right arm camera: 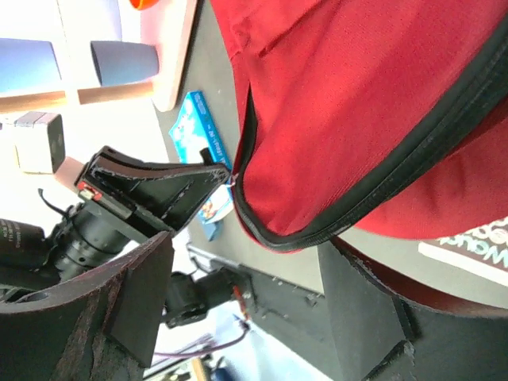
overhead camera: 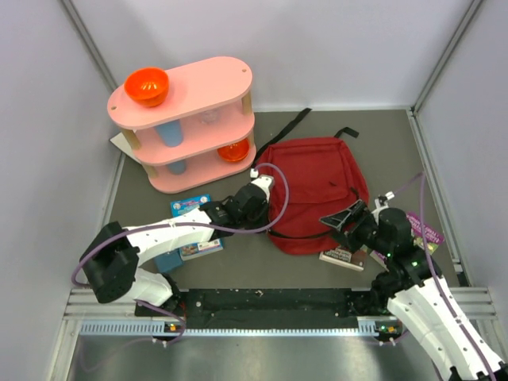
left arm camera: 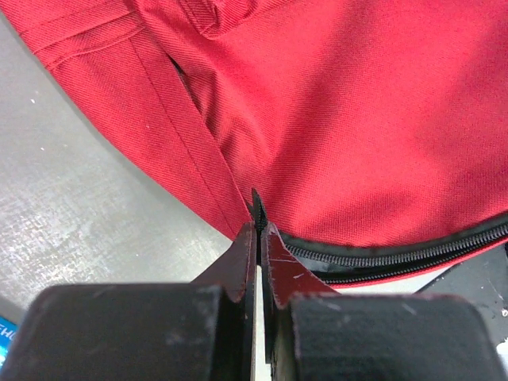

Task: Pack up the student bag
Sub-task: Unzip the student bag at the center of the board.

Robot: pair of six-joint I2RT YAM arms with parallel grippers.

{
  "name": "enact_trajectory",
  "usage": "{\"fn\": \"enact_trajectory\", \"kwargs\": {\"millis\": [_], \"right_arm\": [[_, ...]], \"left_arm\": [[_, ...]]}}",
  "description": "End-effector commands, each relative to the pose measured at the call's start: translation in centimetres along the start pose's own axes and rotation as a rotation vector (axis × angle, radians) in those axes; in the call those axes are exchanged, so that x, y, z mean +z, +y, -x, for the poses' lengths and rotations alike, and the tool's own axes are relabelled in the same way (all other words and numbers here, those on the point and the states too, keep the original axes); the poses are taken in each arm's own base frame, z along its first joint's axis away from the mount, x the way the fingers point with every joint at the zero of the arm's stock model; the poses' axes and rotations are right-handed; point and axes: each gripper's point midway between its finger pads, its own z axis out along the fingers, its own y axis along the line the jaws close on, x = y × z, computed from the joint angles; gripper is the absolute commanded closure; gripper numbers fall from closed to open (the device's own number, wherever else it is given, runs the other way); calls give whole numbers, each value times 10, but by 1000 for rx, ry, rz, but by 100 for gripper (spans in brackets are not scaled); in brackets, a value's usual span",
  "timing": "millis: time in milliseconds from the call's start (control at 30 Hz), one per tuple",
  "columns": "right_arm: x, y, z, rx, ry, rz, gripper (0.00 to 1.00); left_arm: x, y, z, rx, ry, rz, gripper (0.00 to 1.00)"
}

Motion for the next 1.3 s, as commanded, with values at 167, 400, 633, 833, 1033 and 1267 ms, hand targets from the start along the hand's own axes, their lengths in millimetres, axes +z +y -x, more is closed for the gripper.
{"fn": "enact_trajectory", "kwargs": {"millis": [167, 400, 633, 833, 1033, 1267], "right_arm": [[17, 19, -58, 266, 118, -62, 26], [52, 25, -67, 310, 33, -91, 26], [83, 28, -56, 422, -68, -101, 64], [71, 20, -16, 260, -210, -127, 100], [35, 2, 15, -9, -232, -165, 100], [23, -21, -16, -95, -76, -141, 100]], "left_arm": [[-10, -28, 14, 32, -45, -105, 100], [-15, -31, 14, 29, -54, -121, 100], [-24, -27, 12, 52, -65, -120, 100], [-31, -15, 14, 64, -94, -67, 100], [-31, 25, 24, 65, -156, 105, 100], [-9, 52, 59, 10, -178, 154, 100]]}}
